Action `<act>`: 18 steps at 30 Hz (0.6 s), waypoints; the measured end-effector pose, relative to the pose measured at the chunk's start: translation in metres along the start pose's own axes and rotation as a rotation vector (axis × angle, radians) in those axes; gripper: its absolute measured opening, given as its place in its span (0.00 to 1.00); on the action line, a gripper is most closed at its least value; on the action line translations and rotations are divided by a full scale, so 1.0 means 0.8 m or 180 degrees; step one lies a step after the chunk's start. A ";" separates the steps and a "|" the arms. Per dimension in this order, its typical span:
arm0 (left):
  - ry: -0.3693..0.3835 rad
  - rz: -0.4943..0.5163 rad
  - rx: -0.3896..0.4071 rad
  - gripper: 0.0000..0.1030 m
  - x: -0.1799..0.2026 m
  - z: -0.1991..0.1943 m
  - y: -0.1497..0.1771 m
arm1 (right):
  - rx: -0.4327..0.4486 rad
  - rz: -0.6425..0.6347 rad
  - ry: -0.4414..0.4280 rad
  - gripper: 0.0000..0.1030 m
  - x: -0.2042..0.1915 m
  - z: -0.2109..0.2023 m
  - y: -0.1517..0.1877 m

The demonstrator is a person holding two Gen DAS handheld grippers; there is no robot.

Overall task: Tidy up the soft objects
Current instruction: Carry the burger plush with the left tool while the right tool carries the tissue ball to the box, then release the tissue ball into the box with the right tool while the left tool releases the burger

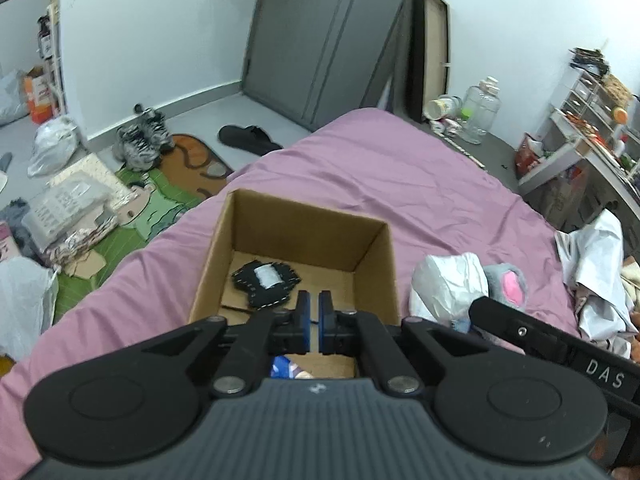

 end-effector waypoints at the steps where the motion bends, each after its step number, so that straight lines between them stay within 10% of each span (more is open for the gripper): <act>1: -0.0010 -0.0001 -0.0001 0.03 -0.003 0.001 0.000 | -0.0007 -0.0021 -0.0008 0.16 -0.005 0.003 0.000; 7: -0.0050 -0.0047 -0.0095 0.22 -0.019 0.004 -0.002 | -0.0109 -0.0047 -0.0054 0.16 -0.025 0.031 -0.001; 12: -0.0116 -0.0077 0.0042 0.68 -0.027 -0.008 -0.011 | -0.0250 -0.0073 -0.0016 0.16 -0.037 0.046 0.010; 18: -0.0109 -0.0130 0.0051 0.76 -0.025 -0.013 -0.019 | -0.0405 -0.0159 0.0077 0.16 -0.048 0.057 0.020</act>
Point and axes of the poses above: each gripper's, at about its wrist camera, not at the fingertips, and z roughly the way its jaws point, x to its right, y to its underside, the point moved 6 cm from there along z, roughly the way its jaws point, and after that the axes turned 15 degrees about -z, right-handed, at the moved point
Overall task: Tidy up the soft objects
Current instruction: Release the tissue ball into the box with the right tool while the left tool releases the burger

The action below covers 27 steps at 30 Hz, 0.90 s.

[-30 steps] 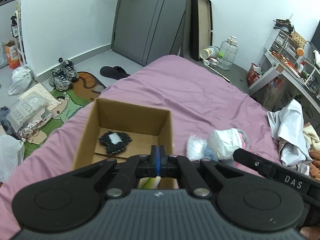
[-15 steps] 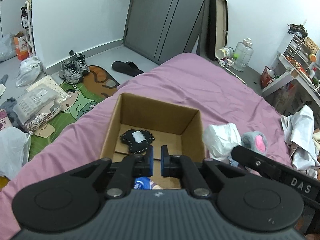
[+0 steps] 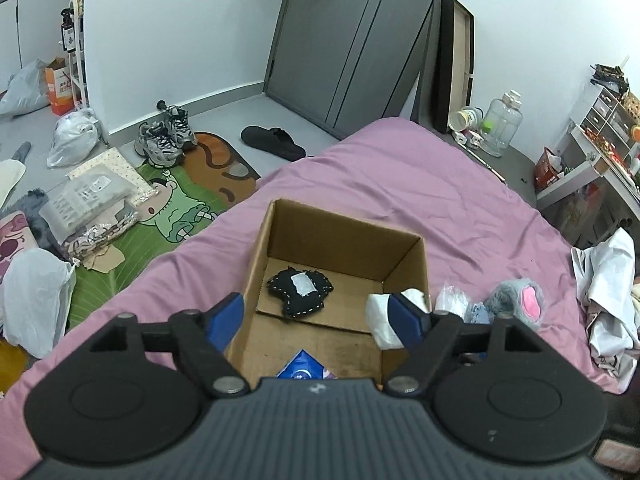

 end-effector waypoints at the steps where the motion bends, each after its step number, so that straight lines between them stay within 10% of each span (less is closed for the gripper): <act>1: -0.0002 -0.0003 -0.0002 0.76 0.001 -0.002 -0.001 | -0.0012 -0.0021 0.0020 0.16 -0.002 0.002 0.000; 15: -0.0234 -0.0038 0.0123 0.86 -0.007 -0.037 -0.003 | -0.0278 -0.0282 0.0048 0.18 -0.026 0.036 0.011; 27: -0.0225 -0.0029 0.0172 0.89 0.022 -0.061 -0.007 | -0.0076 -0.0308 -0.0020 0.33 -0.007 -0.040 -0.011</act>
Point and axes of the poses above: each gripper's, at about its wrist camera, not at the fingertips, and z roughly the way its jaws point, x to its right, y to its underside, the point moved 6 cm from there along z, roughly the way its jaws point, and after that the axes turned 15 degrees about -z, right-handed, at the moved point
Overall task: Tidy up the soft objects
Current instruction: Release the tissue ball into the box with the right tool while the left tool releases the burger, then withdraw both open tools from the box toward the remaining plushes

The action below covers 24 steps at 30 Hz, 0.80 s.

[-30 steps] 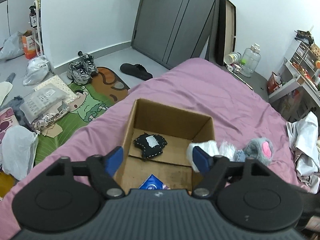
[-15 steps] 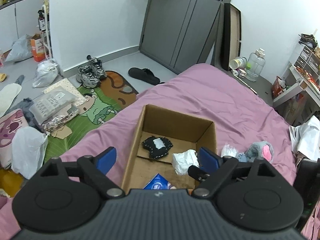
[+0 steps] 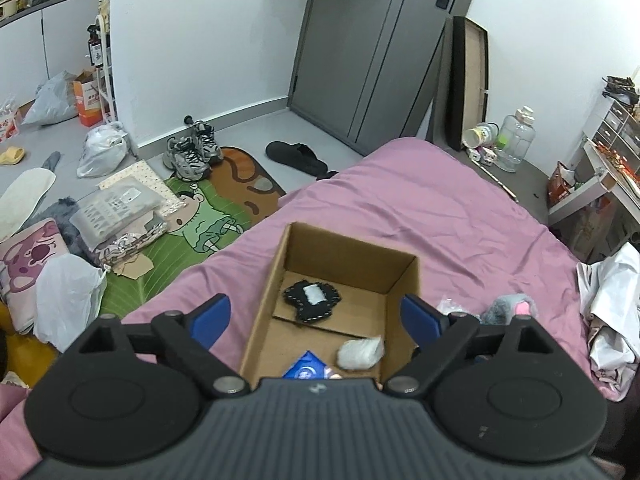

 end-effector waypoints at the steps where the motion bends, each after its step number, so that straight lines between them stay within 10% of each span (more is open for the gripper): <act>1: 0.0021 0.0014 -0.0012 0.89 0.005 -0.001 0.001 | 0.0013 -0.0013 0.0030 0.35 0.004 -0.006 -0.002; 24: 0.0222 0.0276 -0.0017 1.00 0.101 -0.023 0.045 | 0.0290 -0.0184 0.0422 0.83 0.098 -0.119 -0.017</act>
Point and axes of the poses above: each gripper's, at about its wrist camera, not at the fingertips, and z roughly the way its jaws point, x to its right, y to its underside, the point moved 6 cm from there along z, roughly the way its jaws point, and after that the axes turned 15 degrees about -z, right-handed, at the moved point
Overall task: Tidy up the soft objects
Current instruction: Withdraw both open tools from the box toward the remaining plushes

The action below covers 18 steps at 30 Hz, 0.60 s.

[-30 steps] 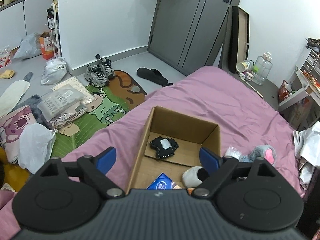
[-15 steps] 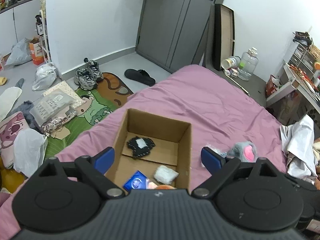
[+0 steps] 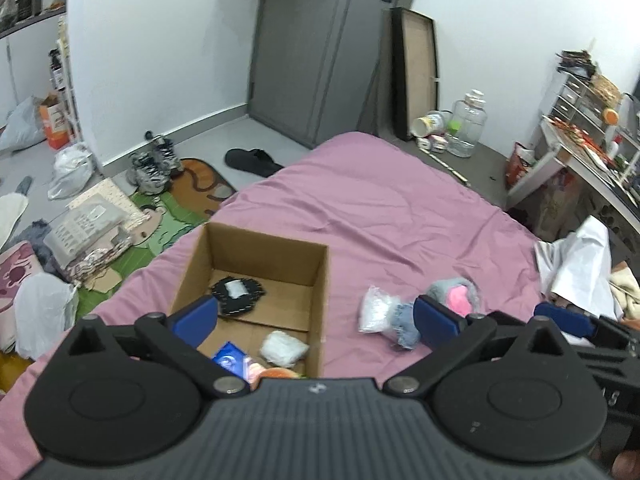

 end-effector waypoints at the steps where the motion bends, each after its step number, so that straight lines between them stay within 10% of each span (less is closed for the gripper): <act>1: 0.0041 0.0003 -0.0016 1.00 0.005 0.001 0.002 | 0.0014 0.0000 0.0018 0.85 0.006 -0.002 0.000; 18: -0.0086 0.0048 -0.0220 1.00 0.057 0.061 0.044 | 0.0048 0.0352 -0.0004 0.59 0.072 0.028 0.055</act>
Point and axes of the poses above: each gripper's, at about its wrist camera, not at the fingertips, and z roughly the way its jaws point, x to its right, y to its underside, the point moved 6 cm from there along z, roughly the way its jaws point, and after that the axes turned 15 degrees about -z, right-handed, at the moved point
